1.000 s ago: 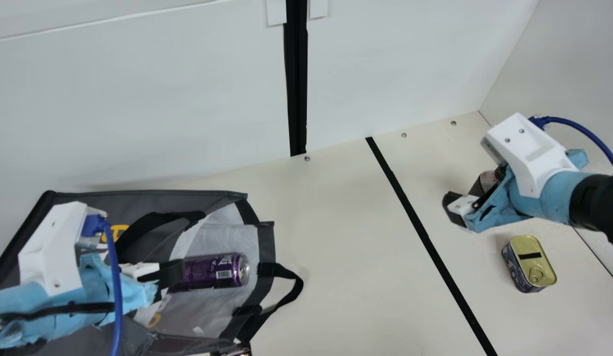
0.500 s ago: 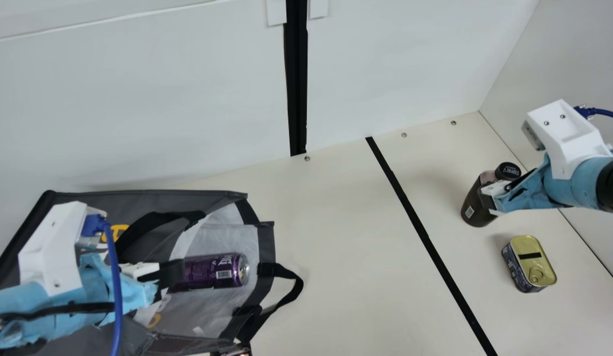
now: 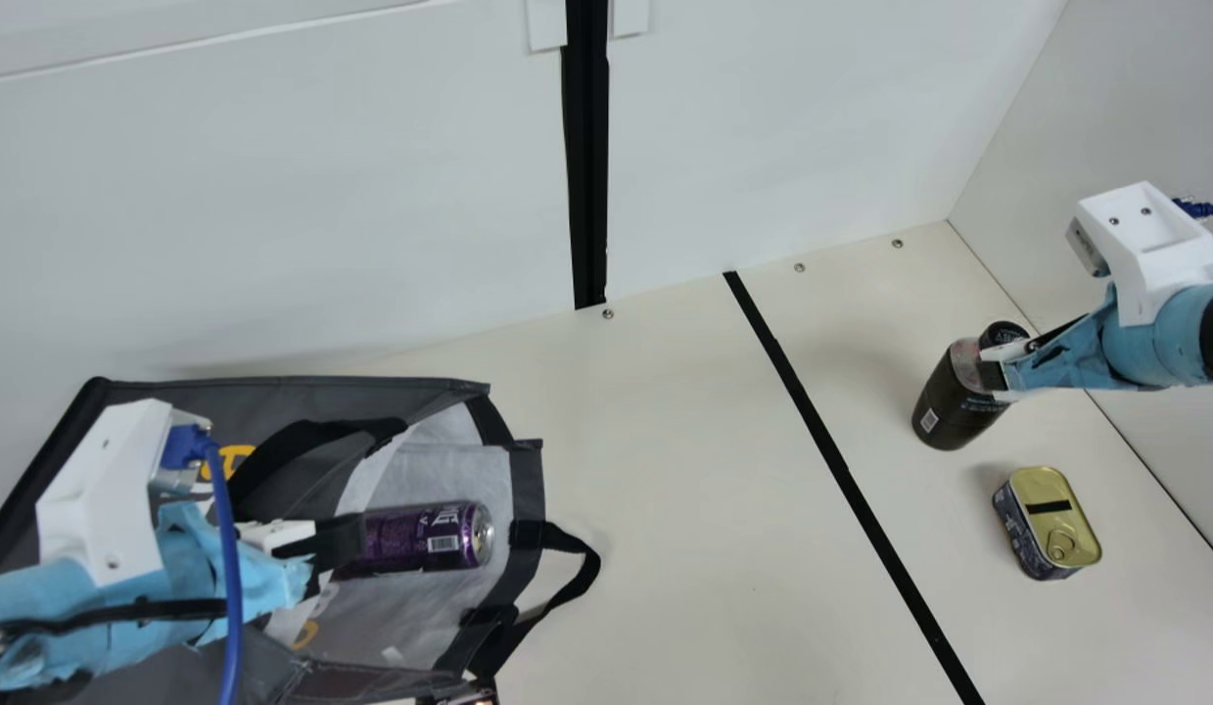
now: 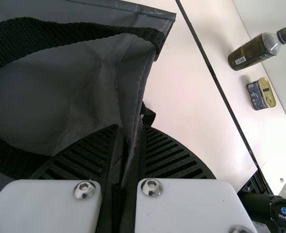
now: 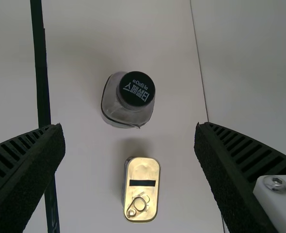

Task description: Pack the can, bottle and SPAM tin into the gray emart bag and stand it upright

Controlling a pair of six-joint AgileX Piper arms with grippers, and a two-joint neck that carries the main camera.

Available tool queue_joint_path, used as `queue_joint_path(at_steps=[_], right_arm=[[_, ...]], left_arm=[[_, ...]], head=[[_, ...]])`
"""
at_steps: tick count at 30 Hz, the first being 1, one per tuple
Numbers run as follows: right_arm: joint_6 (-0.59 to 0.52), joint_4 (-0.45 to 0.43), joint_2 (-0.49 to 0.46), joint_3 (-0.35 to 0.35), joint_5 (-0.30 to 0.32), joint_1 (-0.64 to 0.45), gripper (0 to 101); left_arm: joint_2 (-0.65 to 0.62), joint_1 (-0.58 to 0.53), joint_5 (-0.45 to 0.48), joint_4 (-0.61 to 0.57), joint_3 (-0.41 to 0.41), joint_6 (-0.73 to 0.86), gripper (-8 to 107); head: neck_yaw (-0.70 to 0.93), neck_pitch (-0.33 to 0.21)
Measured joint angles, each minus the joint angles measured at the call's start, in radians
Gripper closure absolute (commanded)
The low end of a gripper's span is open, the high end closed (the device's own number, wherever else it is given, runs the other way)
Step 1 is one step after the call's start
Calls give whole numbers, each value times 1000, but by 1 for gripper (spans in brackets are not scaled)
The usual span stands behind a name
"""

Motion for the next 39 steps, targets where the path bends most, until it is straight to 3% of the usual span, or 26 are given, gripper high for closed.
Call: queue_joint_path(at_steps=[20, 39], right_arm=[[83, 46, 177, -110, 63, 7, 6], [139, 36, 305, -174, 60, 34, 6]], left_arm=[[0, 0, 0, 0, 0, 0, 107], [0, 0, 0, 0, 0, 0, 107]], head=[[0, 0], [0, 0]])
